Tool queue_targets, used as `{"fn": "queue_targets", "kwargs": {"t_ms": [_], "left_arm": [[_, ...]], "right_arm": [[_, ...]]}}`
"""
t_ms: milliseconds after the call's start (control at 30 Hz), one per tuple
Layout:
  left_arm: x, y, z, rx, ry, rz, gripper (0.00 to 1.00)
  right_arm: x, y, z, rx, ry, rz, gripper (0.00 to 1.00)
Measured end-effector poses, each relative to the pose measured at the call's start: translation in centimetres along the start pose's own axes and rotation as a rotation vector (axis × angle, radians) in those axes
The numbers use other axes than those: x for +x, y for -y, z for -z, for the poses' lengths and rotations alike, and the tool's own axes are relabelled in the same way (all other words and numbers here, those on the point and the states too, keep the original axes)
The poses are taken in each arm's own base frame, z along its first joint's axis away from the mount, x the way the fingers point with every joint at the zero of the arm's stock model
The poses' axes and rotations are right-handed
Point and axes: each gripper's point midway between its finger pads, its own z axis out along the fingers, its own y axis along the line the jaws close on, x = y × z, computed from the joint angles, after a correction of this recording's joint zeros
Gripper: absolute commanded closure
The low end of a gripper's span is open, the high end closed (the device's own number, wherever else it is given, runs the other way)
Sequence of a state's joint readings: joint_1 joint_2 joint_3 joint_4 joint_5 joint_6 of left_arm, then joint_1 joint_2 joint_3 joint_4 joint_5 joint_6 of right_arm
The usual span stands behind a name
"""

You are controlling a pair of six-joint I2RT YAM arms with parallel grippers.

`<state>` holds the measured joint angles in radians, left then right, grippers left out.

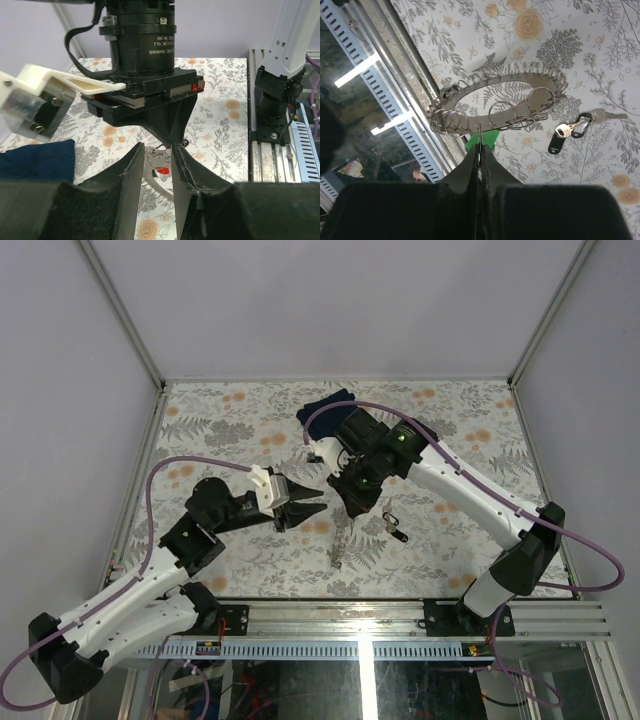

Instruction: Put the keys on the keyring

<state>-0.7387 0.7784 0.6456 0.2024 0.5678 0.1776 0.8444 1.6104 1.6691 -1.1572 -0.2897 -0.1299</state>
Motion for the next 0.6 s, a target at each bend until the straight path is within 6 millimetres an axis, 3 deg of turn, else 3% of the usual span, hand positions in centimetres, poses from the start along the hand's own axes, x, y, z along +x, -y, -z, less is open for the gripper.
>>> {"fn": "queue_targets", "kwargs": {"t_ms": [300, 600], "left_arm": [[2.8, 0.6, -1.1, 0.087, -0.102, 0.015, 0.67], [3.6, 0.7, -1.5, 0.145, -0.173, -0.022, 0.67]], "right_arm": [[-1.1, -1.5, -0.1, -0.089, 0.048, 0.013, 1.00], [-1.7, -2.3, 0.9, -0.116, 0.103, 0.034, 1.00]]}}
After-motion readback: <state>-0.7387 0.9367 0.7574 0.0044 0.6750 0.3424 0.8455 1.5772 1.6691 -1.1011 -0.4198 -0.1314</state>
